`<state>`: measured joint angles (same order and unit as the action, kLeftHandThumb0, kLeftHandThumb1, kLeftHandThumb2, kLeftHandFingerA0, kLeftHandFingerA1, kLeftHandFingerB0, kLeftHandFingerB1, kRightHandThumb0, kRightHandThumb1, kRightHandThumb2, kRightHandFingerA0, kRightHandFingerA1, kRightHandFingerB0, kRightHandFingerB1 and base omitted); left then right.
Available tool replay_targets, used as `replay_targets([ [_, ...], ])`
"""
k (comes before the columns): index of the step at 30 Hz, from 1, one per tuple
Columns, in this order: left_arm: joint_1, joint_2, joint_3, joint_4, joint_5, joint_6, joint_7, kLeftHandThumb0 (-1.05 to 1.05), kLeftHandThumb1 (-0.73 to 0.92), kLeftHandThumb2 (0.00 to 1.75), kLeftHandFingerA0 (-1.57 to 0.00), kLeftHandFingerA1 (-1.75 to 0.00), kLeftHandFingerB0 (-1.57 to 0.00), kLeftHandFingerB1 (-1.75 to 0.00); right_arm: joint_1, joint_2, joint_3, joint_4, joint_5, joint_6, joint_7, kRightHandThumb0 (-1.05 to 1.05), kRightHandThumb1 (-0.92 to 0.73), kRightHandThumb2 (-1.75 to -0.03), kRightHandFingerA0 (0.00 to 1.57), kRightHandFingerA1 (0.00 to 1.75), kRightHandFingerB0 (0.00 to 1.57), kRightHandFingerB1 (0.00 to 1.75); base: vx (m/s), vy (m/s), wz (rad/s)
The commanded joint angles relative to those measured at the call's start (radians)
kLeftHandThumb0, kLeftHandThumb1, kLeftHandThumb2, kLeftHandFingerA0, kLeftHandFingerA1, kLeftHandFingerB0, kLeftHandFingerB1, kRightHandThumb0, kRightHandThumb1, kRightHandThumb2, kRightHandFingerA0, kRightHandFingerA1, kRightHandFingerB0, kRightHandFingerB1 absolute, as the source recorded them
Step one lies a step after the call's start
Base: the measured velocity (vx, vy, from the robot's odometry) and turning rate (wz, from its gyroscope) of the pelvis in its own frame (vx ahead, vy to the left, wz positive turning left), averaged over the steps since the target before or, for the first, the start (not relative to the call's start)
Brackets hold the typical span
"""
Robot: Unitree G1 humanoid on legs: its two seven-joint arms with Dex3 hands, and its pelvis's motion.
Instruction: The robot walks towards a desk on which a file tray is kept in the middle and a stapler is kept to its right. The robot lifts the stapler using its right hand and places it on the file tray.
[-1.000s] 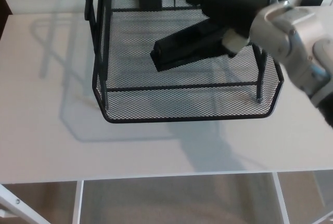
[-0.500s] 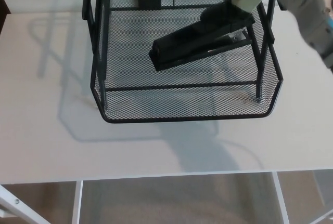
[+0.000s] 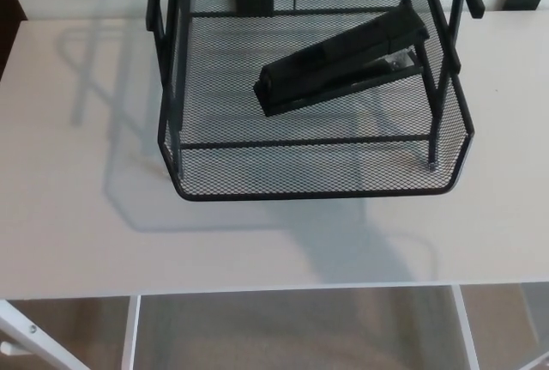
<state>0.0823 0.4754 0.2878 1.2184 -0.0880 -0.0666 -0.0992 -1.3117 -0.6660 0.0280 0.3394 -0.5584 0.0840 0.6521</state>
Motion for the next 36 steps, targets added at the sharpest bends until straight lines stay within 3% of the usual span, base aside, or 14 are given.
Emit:
replay_targets([
  [1,-0.001,0.023,0.007,0.003,-0.005,0.010,-0.002,-0.93,0.78,1.33,-0.36,-0.87,-0.10,-0.65,0.168,-0.240,-0.365,-0.062,0.240,0.060,0.058,-1.05,-0.69,-1.02,0.00,0.12,0.00,0.04,0.00,0.000,0.00],
  [6,0.004,0.025,0.004,0.002,0.000,-0.002,-0.002,-0.90,0.80,1.34,-0.39,-0.89,-0.10,-0.63,0.416,-0.253,-0.635,-0.160,0.273,0.114,0.056,-0.85,-0.65,-1.05,0.01,0.33,0.00,0.18,0.00,0.000,0.00],
  [9,0.005,0.018,-0.001,0.016,0.007,-0.007,0.011,-0.93,0.78,1.33,-0.43,-0.92,-0.13,-0.66,0.604,-0.161,-0.829,-0.200,0.251,0.159,-0.024,-0.81,-0.78,-0.64,0.74,0.67,0.00,0.19,0.00,0.000,0.00],
  [11,0.013,0.018,-0.001,-0.001,0.004,-0.010,0.005,-0.90,0.80,1.35,-0.40,-0.90,-0.12,-0.63,0.805,-0.088,-0.972,-0.174,0.267,0.127,-0.042,-0.84,-0.79,-0.64,0.13,0.42,0.00,0.21,0.00,0.000,0.00],
  [19,-0.011,0.022,-0.006,-0.003,0.008,0.007,0.013,-0.91,0.80,1.34,-0.38,-0.88,-0.11,-0.65,1.123,0.122,-1.074,0.111,0.347,-0.063,-0.310,-1.05,-0.55,-0.97,0.61,0.90,0.08,0.51,0.00,0.000,0.00],
  [21,-0.014,0.020,0.000,-0.005,0.001,0.009,0.010,-0.89,0.78,1.32,-0.39,-0.91,-0.10,-0.67,1.183,0.175,-1.077,0.290,0.386,-0.121,-0.397,-1.05,-0.49,-0.89,0.05,0.92,0.07,0.70,0.00,0.000,0.00],
  [22,-0.016,0.018,0.002,-0.007,-0.002,0.009,0.009,-0.89,0.78,1.32,-0.36,-0.89,-0.09,-0.68,1.195,0.221,-1.107,0.348,0.434,-0.123,-0.417,-1.05,-0.60,-0.59,0.60,1.34,0.08,0.83,0.00,0.000,0.00],
  [24,-0.019,0.021,-0.009,-0.007,0.008,0.013,0.003,-0.95,0.81,1.34,-0.37,-0.89,-0.09,-0.69,1.207,0.264,-1.126,0.362,0.452,-0.098,-0.439,-1.05,-0.47,-0.93,1.31,1.03,0.05,0.76,0.00,0.000,0.00],
  [25,-0.018,0.020,-0.009,-0.006,0.008,0.013,0.003,-0.95,0.81,1.34,-0.37,-0.89,-0.09,-0.69,1.208,0.264,-1.127,0.363,0.452,-0.102,-0.438,-1.05,-0.47,-0.93,1.31,1.03,0.05,0.76,0.00,0.000,0.00],
  [26,-0.017,0.020,-0.002,-0.005,0.000,0.013,-0.006,-0.96,0.80,1.35,-0.33,-0.87,-0.10,-0.67,1.217,0.278,-1.129,0.377,0.455,-0.098,-0.446,-1.05,-0.57,-0.65,0.53,1.60,0.00,0.88,0.00,0.000,0.00],
  [27,-0.017,0.018,-0.008,-0.002,0.008,0.009,0.004,-0.93,0.79,1.34,-0.39,-0.89,-0.10,-0.67,1.213,0.285,-1.169,0.503,0.523,-0.123,-0.443,-0.53,-0.13,-0.84,1.00,1.10,0.00,0.62,0.00,0.000,0.00],
  [32,-0.006,0.024,-0.016,0.002,0.017,-0.003,0.001,-0.93,0.80,1.35,-0.39,-0.89,-0.12,-0.68,1.224,0.354,-1.249,0.560,0.626,-0.051,-0.368,-0.92,-0.41,-0.54,1.37,0.84,0.00,1.06,0.00,0.000,0.00],
  [33,-0.003,0.027,-0.024,-0.001,0.026,-0.018,0.005,-0.93,0.80,1.35,-0.40,-0.90,-0.12,-0.69,1.249,0.368,-1.190,0.586,0.572,-0.124,-0.376,-0.53,-0.18,-0.85,1.06,1.03,0.00,0.63,0.00,0.000,0.00],
  [36,-0.018,0.022,-0.009,0.012,0.011,-0.008,0.013,-0.92,0.78,1.32,-0.43,-0.91,-0.13,-0.66,1.243,0.398,-1.199,0.627,0.590,-0.109,-0.365,-0.77,-0.40,-0.50,0.31,1.54,0.00,1.08,0.00,0.000,0.00],
])
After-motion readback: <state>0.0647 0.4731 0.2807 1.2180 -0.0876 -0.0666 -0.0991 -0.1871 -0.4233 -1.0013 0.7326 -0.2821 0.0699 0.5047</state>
